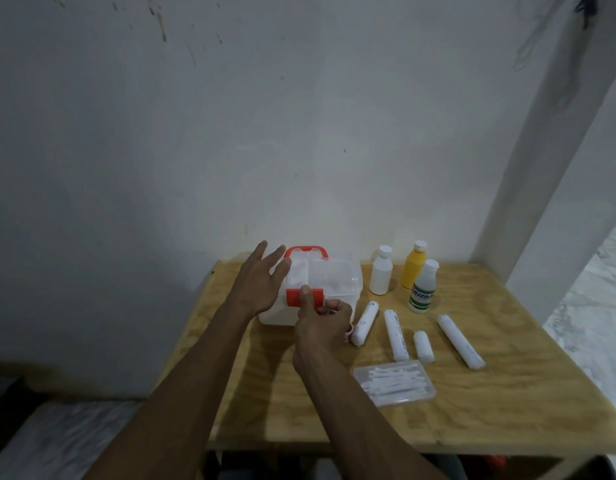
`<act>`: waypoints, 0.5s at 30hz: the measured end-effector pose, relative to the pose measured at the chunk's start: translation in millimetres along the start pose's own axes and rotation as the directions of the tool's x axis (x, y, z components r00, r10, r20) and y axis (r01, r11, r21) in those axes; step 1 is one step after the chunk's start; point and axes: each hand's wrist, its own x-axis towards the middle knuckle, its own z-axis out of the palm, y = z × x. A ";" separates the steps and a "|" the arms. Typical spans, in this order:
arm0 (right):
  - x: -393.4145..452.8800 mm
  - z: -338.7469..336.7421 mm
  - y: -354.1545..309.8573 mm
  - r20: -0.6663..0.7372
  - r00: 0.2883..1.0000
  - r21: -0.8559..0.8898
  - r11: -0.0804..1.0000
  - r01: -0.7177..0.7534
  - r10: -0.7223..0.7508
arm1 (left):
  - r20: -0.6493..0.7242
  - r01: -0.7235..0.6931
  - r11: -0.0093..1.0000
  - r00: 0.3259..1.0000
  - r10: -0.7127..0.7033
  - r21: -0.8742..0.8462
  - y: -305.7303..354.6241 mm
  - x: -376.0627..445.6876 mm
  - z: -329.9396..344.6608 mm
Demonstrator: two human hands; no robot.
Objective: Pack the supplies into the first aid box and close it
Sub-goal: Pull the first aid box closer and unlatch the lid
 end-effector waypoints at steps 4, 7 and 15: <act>0.7 -2.5 1.3 0.002 0.998 -0.016 0.998 0.055 -0.055 | 0.002 -0.005 1.000 1.000 0.005 -0.003 -0.1 -0.9 -0.3; -0.7 -1.8 -0.7 0.007 0.997 -0.040 0.996 0.075 -0.075 | -0.009 -0.015 1.000 1.000 0.015 -0.009 1.9 -1.1 -2.1; 2.9 -19.4 -4.4 0.207 0.934 -0.206 0.921 0.332 -0.290 | -0.001 -0.018 1.000 1.000 0.018 -0.024 -1.6 -2.8 -1.5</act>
